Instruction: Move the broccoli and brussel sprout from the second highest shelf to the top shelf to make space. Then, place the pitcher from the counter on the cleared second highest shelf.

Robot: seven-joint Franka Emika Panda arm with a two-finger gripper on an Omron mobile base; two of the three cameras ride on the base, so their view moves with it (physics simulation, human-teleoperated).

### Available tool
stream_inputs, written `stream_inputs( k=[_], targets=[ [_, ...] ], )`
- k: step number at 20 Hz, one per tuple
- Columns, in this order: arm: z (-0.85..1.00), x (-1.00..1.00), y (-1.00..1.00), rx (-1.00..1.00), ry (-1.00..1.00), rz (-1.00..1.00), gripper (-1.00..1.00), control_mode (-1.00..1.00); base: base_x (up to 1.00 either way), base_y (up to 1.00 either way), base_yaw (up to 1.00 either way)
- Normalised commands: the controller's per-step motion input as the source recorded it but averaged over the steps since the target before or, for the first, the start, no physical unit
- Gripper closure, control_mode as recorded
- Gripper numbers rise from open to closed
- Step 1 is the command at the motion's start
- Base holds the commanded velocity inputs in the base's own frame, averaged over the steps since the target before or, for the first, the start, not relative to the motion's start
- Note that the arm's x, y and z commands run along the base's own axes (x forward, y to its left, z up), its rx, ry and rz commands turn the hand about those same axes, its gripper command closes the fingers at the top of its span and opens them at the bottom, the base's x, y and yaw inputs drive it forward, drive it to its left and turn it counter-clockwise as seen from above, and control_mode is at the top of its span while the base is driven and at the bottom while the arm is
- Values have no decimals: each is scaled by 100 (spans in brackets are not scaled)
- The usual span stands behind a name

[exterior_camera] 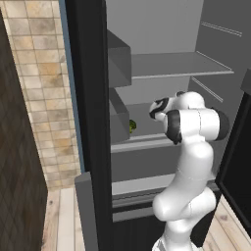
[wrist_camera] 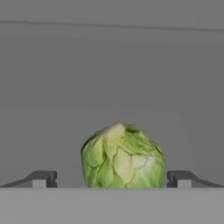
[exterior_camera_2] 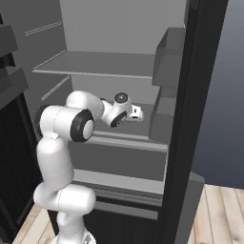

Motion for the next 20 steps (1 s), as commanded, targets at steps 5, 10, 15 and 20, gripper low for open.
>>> stream_inputs(
  k=[5, 10, 15, 20],
  targets=[
    [-8, 42, -19, 0, -1, 0, -100, -100, 0, 0, 0],
    [-12, 46, -8, 0, 0, 0, -100, -100, 0, 0, 0],
    [-38, 26, -1, 0, 0, 0, -100, -100, 0, 0, 0],
    [-78, -2, 0, -2, 0, -2, -100, -100, 0, 0, 0]
  ],
)
